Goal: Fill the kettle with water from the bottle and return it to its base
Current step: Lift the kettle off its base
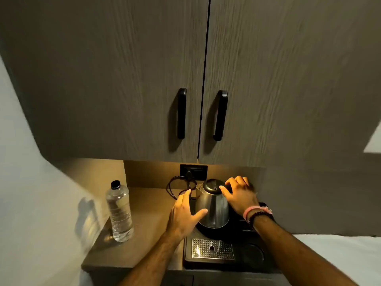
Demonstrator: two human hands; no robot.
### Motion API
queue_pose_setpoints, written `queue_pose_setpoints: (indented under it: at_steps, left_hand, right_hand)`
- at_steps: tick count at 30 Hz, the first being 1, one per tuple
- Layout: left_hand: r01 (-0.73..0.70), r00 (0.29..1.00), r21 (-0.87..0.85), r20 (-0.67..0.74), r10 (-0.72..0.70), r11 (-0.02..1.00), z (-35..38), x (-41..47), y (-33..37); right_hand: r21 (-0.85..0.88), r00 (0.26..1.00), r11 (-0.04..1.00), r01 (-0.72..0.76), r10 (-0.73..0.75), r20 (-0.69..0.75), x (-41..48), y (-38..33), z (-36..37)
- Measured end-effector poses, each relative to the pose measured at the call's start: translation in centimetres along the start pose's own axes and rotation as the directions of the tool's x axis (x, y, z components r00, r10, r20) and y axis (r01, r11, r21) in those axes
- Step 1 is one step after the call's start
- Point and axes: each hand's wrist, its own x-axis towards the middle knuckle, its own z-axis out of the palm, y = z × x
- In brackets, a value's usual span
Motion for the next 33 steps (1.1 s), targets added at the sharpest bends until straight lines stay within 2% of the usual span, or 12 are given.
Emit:
queue_pose_setpoints:
  at_steps: [2,4,9,13,18,23,27,30,33]
  left_hand:
    - [0.129,0.990,-0.101,0.073,-0.122,0.987,1.7,1.7,0.5]
    - [0.212,0.971,-0.127,0.135,-0.195,0.969,2.7,3.1,0.9]
    - [0.311,0.933,-0.166,0.243,-0.267,0.936,4.5,5.9,0.8]
    - [0.384,0.900,-0.237,0.310,-0.305,0.892,5.3,7.0,0.7]
    - [0.416,0.900,-0.345,0.286,-0.328,0.842,6.3,6.9,0.8]
    - [0.419,0.902,-0.362,0.272,-0.335,0.833,6.9,6.8,0.9]
    - [0.447,0.889,-0.385,0.292,-0.353,0.808,6.8,6.8,0.4]
    - [0.448,0.888,-0.393,0.300,-0.349,0.803,6.7,6.8,0.3]
    - [0.442,0.893,-0.407,0.290,-0.346,0.800,6.7,6.7,0.5]
  right_hand:
    - [0.115,0.987,0.987,-0.112,0.097,0.132,2.2,0.9,1.0]
    - [0.122,0.942,0.969,-0.213,0.171,0.288,3.8,1.2,2.0]
    - [0.083,0.873,0.950,-0.300,0.239,0.426,5.9,1.5,5.3]
    - [0.033,0.846,0.938,-0.345,0.296,0.444,7.1,1.4,6.2]
    - [0.073,0.886,0.950,-0.305,0.254,0.387,7.2,1.7,6.4]
    - [0.128,0.912,0.947,-0.296,0.241,0.331,6.6,2.0,6.0]
    - [0.311,0.886,0.866,-0.391,0.263,0.383,7.6,2.3,5.4]
    - [0.345,0.846,0.811,-0.472,0.307,0.436,7.0,4.0,4.8]
    - [0.427,0.798,0.700,-0.572,0.353,0.489,5.9,5.3,5.2]
